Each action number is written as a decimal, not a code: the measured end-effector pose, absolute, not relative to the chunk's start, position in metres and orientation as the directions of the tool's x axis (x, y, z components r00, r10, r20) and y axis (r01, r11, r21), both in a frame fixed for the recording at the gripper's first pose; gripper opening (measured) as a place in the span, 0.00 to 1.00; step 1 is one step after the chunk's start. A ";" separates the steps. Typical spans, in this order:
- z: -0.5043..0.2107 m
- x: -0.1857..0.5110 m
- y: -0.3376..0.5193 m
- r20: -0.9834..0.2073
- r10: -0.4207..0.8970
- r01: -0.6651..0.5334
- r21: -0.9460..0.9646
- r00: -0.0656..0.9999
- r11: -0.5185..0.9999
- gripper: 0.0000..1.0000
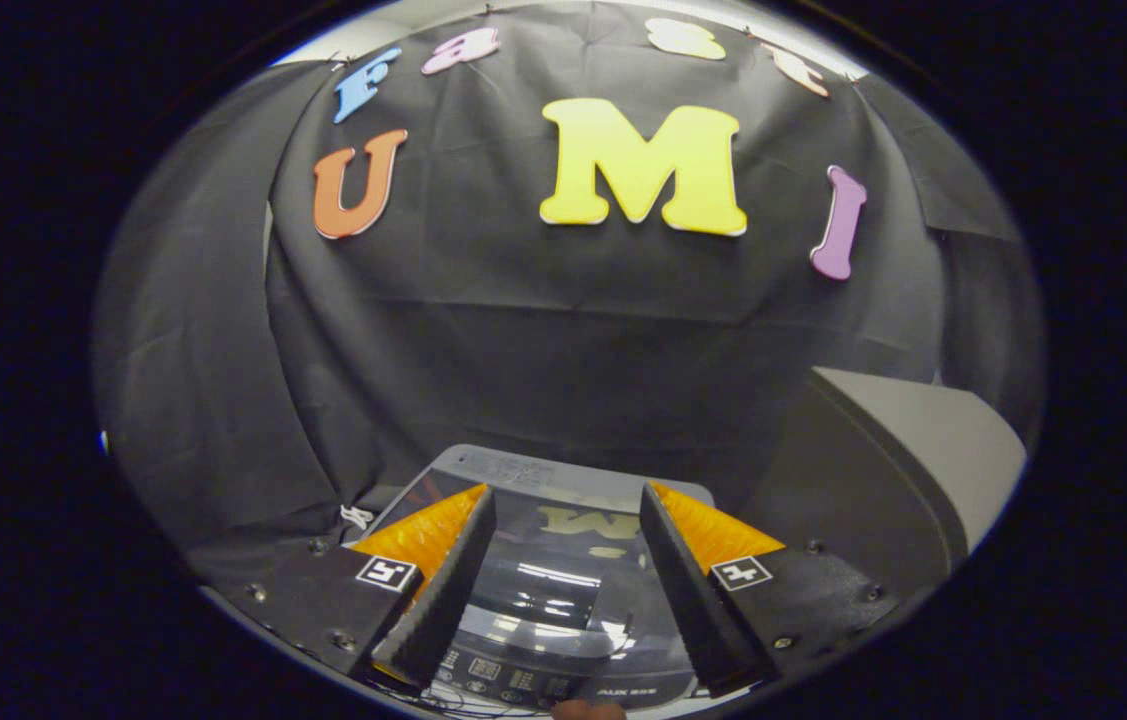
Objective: Put the clothes into the washing machine and then close the washing machine lid.
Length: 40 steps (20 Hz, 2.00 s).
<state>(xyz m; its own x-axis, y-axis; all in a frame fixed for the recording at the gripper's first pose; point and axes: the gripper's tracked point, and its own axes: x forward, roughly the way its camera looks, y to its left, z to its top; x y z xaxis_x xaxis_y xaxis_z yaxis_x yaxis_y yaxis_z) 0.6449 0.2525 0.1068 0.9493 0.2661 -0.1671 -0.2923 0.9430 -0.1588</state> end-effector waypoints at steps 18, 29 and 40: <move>0.129 0.238 -0.015 0.059 -0.018 0.020 -0.037 0.998 0.999 0.92; 0.107 0.168 -0.086 0.039 0.028 -0.026 -0.071 0.999 0.997 0.92; 0.113 0.180 -0.107 0.056 0.051 -0.048 -0.066 0.997 0.997 0.92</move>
